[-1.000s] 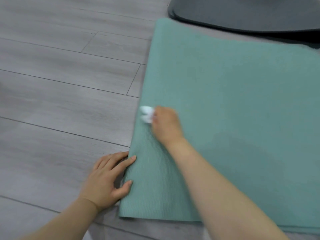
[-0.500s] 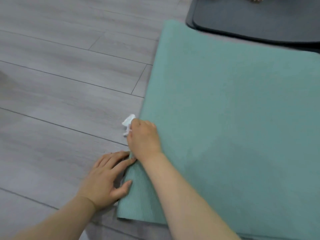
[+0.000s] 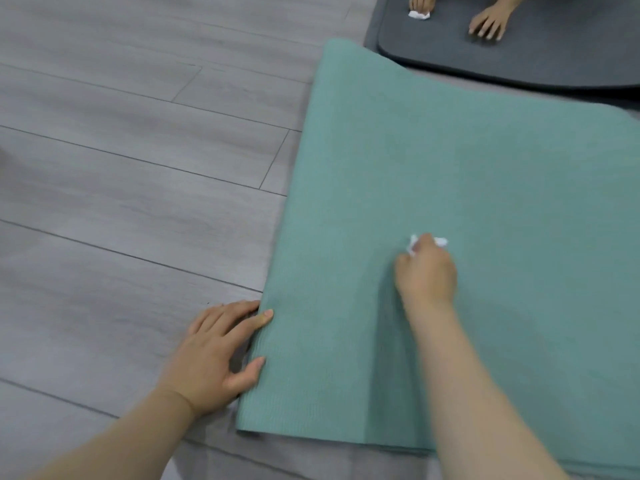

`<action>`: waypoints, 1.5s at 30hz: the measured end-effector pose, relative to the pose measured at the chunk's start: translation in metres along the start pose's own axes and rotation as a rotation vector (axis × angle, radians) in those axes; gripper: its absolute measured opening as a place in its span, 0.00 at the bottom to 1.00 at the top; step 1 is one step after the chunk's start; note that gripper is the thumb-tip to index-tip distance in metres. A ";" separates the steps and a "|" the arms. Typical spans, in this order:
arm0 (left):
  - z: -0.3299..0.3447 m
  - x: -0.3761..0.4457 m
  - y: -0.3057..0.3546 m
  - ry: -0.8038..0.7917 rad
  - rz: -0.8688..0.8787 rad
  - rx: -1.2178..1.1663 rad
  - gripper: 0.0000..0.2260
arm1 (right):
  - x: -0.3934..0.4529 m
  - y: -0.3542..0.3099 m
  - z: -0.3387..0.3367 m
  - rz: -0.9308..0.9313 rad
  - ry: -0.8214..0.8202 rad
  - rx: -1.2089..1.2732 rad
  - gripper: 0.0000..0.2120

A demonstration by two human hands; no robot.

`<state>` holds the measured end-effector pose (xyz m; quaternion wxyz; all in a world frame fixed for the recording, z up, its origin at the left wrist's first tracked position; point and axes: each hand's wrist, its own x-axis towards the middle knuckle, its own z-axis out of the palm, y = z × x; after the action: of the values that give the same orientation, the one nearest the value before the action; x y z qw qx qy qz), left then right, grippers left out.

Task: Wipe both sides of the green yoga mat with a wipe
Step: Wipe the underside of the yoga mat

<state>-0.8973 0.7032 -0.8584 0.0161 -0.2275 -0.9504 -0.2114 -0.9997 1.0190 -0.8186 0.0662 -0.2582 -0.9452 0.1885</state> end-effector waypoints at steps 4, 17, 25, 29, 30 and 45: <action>-0.001 0.000 0.001 0.006 -0.001 0.000 0.27 | -0.072 -0.110 0.048 -0.434 -0.248 0.157 0.11; -0.002 0.000 0.003 0.000 -0.010 -0.007 0.28 | -0.053 -0.075 0.026 -0.647 -0.411 0.228 0.12; 0.001 -0.001 0.003 0.003 -0.021 0.016 0.24 | -0.113 -0.087 0.032 -1.014 -0.365 0.233 0.12; -0.001 0.000 0.002 0.004 -0.001 -0.004 0.27 | -0.051 -0.064 0.036 -0.852 -0.191 0.162 0.04; -0.001 0.000 0.002 0.005 -0.003 -0.012 0.27 | -0.027 -0.045 0.032 -0.731 -0.122 0.124 0.05; 0.000 0.000 0.002 0.021 -0.003 0.015 0.24 | -0.117 -0.123 0.059 -0.691 -0.312 0.104 0.14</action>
<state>-0.8960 0.7049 -0.8580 0.0273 -0.2240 -0.9521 -0.2064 -0.9697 0.8425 -0.8283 -0.0060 0.1114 -0.9644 0.2398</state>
